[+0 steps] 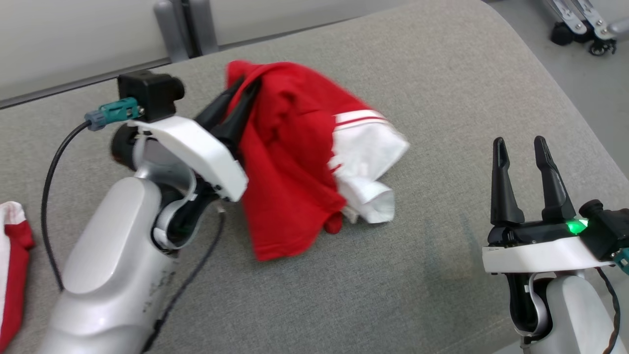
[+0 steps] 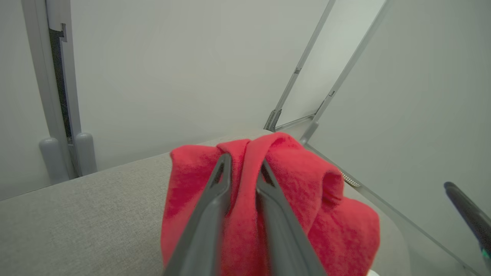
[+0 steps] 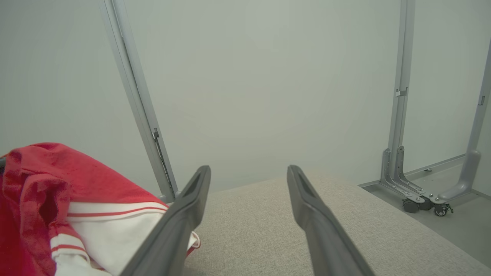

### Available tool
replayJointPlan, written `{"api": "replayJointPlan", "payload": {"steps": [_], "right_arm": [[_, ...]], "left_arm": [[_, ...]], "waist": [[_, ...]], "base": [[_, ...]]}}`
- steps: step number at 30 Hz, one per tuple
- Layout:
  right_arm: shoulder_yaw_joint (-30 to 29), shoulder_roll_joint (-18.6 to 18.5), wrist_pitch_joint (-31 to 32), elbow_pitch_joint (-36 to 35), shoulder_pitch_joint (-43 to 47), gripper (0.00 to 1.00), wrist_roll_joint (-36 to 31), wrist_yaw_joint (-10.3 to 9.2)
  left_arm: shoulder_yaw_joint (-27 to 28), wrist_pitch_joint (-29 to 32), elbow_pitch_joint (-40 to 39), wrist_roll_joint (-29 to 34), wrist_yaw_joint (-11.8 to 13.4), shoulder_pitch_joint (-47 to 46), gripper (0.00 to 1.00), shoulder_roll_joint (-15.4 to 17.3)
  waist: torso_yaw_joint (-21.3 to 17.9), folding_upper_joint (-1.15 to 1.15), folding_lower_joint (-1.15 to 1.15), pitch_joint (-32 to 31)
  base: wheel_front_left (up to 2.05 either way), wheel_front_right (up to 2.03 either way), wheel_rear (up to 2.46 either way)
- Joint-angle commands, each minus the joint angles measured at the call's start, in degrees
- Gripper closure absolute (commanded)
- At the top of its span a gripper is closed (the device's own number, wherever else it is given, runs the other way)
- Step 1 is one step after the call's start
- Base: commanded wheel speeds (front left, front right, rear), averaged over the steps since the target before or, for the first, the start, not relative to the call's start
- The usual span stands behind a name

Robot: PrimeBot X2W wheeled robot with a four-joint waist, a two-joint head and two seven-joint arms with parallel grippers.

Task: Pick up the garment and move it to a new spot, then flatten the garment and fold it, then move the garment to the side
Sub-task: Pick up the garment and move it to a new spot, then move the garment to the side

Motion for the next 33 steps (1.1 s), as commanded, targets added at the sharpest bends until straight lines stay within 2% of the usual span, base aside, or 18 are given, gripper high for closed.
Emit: {"api": "replayJointPlan", "payload": {"steps": [1,3,6,9,17,22,25,28,33], "right_arm": [[0.41,-0.05,-0.34,-0.17,-0.61,0.0,0.39,0.0],[0.67,-0.07,-0.35,-0.19,-0.79,0.0,-0.04,0.0],[0.97,-0.05,-0.34,-0.08,-0.4,0.0,-0.44,0.0],[1.07,-0.06,-0.34,0.23,-0.24,0.0,-1.1,0.0],[-0.09,-0.11,-0.34,2.16,1.23,0.0,-4.35,0.0],[-1.58,-0.05,-0.34,3.2,3.0,0.0,-6.27,0.0],[-1.69,-0.15,-0.34,3.81,4.17,0.0,-7.09,-0.01],[-2.01,-0.12,-0.34,4.5,5.07,0.0,-7.33,-0.01],[-2.47,-0.12,-0.34,5.82,5.88,0.0,-7.97,-0.01]], "left_arm": [[-0.64,-1.49,3.27,3.91,0.07,-2.0,0.0,2.53],[-0.84,-5.15,6.14,7.45,0.81,-4.05,0.0,3.95],[0.55,-9.76,9.64,8.35,1.74,-5.34,0.0,3.45],[1.13,-12.45,10.94,8.61,1.43,-6.27,0.0,3.72],[1.73,-22.41,11.65,8.35,0.02,-1.13,0.0,3.98],[1.37,-26.42,11.33,10.77,-0.04,5.49,0.0,4.85],[2.53,-27.14,9.66,11.77,0.63,10.39,0.0,3.47],[5.22,-27.23,4.78,13.36,0.86,15.8,0.0,1.55],[9.23,-27.19,-0.88,15.87,-0.26,23.11,0.0,-2.47]], "waist": [[-1.32,0.0,0.0,1.56],[-1.0,0.0,0.0,1.96],[0.52,0.0,0.0,1.88],[2.0,0.0,0.0,1.52],[10.43,0.0,0.0,-2.4],[16.2,0.0,0.0,-5.04],[18.54,0.0,0.0,-6.32],[20.1,0.0,0.0,-6.94],[21.48,0.0,0.0,-7.14]], "base": [[0.0,0.0,0.0],[0.0,0.0,0.0],[0.0,0.0,0.0],[0.0,0.0,0.0],[0.0,0.0,0.0],[0.0,0.0,0.0],[0.0,0.0,0.0],[0.0,0.0,0.0],[0.0,0.0,0.0]]}}
